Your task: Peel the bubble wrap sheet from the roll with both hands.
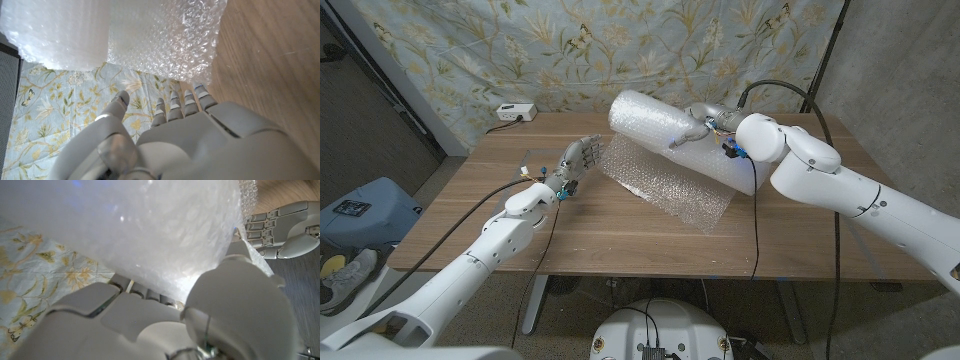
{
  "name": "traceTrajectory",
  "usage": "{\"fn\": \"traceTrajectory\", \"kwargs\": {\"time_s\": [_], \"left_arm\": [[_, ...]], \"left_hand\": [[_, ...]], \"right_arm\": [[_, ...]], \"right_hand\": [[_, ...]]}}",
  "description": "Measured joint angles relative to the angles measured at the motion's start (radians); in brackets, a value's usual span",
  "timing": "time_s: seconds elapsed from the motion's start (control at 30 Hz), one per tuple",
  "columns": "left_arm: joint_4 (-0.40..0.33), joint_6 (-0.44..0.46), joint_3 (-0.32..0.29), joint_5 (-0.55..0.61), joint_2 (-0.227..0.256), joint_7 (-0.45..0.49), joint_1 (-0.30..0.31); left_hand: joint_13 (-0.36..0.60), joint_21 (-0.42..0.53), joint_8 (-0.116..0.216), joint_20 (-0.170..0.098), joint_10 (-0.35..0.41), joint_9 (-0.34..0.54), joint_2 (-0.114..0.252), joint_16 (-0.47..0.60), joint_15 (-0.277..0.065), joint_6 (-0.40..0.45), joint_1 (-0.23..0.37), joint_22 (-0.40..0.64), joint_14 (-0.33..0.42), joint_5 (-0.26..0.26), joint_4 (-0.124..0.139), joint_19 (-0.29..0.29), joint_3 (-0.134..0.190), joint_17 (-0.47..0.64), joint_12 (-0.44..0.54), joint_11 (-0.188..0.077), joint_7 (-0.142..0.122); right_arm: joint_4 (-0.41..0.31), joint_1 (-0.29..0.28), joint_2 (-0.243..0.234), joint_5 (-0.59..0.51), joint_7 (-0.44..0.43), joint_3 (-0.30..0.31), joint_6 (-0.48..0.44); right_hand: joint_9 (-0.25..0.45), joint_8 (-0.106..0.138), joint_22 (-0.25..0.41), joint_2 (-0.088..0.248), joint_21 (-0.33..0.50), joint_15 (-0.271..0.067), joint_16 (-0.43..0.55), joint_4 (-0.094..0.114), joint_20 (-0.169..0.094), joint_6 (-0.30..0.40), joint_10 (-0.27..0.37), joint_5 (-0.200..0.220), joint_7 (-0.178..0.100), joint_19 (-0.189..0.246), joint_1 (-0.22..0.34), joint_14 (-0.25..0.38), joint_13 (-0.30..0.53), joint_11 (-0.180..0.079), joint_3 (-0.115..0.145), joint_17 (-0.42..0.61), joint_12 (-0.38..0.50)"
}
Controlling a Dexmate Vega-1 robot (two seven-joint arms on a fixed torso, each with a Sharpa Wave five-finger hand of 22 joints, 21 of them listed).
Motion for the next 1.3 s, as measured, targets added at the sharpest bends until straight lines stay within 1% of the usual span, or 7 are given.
{"fn": "traceTrajectory", "kwargs": {"time_s": [0.17,0.3,0.4,0.63,0.7,1.1,1.3], "left_arm": [[0.002,0.0,0.0,0.001,-0.01,0.019,-0.001],[0.0,0.0,0.0,0.001,-0.017,0.029,-0.001],[-0.001,0.002,0.004,-0.003,-0.027,0.031,-0.001],[-0.001,0.016,0.007,-0.021,-0.034,0.028,-0.001],[0.005,0.018,0.014,-0.026,-0.049,0.024,-0.006],[0.036,0.04,0.025,-0.052,-0.076,0.0,-0.029],[0.046,0.043,0.028,-0.063,-0.087,-0.011,-0.036]], "left_hand": [[0.0,0.0,0.007,0.005,0.021,0.0,-0.012,0.007,-0.006,0.034,0.03,-0.002,0.041,0.008,-0.034,0.026,0.008,0.0,0.0,-0.008,-0.009],[0.0,0.0,0.008,0.005,0.032,0.0,-0.014,0.007,-0.009,0.045,0.039,-0.002,0.044,0.015,-0.043,0.026,0.008,0.0,0.0,-0.008,-0.009],[0.0,-0.002,0.008,0.009,0.032,0.0,-0.017,0.007,-0.004,0.047,0.043,-0.002,0.049,0.015,-0.044,0.03,0.009,0.0,0.0,-0.008,-0.011],[0.0,-0.004,0.008,0.01,0.042,0.0,-0.021,0.007,-0.009,0.052,0.047,-0.002,0.055,0.015,-0.048,0.032,0.005,0.0,0.0,-0.008,-0.005],[0.0,-0.004,0.008,0.01,0.042,0.0,-0.021,0.007,-0.009,0.052,0.047,-0.002,0.055,0.015,-0.051,0.032,0.007,0.0,0.0,-0.008,-0.005],[0.0,-0.011,0.008,0.001,0.051,0.0,-0.038,0.007,-0.015,0.064,0.064,-0.002,0.06,0.015,-0.059,0.041,0.002,0.0,0.0,-0.017,-0.018],[0.0,-0.011,0.008,0.001,0.055,0.0,-0.044,0.007,-0.009,0.064,0.069,-0.002,0.065,0.015,-0.06,0.041,0.0,0.0,0.0,-0.013,-0.018]], "right_arm": [[-0.013,-0.005,0.0,0.0,-0.009,0.007,-0.008],[-0.017,-0.005,0.004,0.0,-0.015,0.009,-0.01],[-0.018,-0.005,0.01,0.002,-0.024,0.012,-0.015],[-0.016,0.001,0.027,0.006,-0.03,0.016,-0.017],[-0.013,0.003,0.031,0.017,-0.045,0.017,-0.025],[0.002,0.022,0.056,0.038,-0.072,0.017,-0.039],[0.011,0.036,0.064,0.05,-0.086,0.012,-0.046]], "right_hand": [[0.0,0.0,0.0,0.0,0.0,0.0,0.0,0.0,-0.005,0.0,0.0,0.0,0.0,0.005,0.0,0.0,0.0,0.0,0.0,0.004,0.006],[0.0,0.0,0.0,0.0,0.0,0.0,0.0,0.0,-0.005,0.003,0.0,0.0,0.004,0.005,0.0,0.0,0.0,0.0,0.0,0.005,0.006],[0.004,0.0,0.0,0.0,0.0,0.0,0.0,0.0,-0.005,0.004,0.0,0.0,0.004,0.005,0.0,0.0,0.0,0.0,0.0,0.005,0.006],[0.005,-0.001,0.0,-0.003,0.0,-0.002,-0.001,0.0,-0.005,0.011,0.005,-0.008,0.004,0.005,0.003,0.009,0.0,0.006,0.0,0.009,0.006],[0.005,-0.001,0.0,-0.003,0.0,0.0,-0.001,0.0,-0.005,0.011,0.005,-0.008,0.004,0.005,0.003,0.011,0.0,0.006,0.0,0.009,0.006],[0.009,0.001,0.0,-0.003,0.0,-0.003,0.0,0.0,0.0,0.016,0.012,-0.008,0.009,0.011,0.003,0.018,0.0,0.002,0.0,0.014,0.005],[0.009,0.001,0.0,-0.003,0.0,-0.004,0.0,0.0,-0.005,0.016,0.015,-0.016,0.009,0.016,0.003,0.018,0.0,0.006,0.0,0.014,0.013]]}}
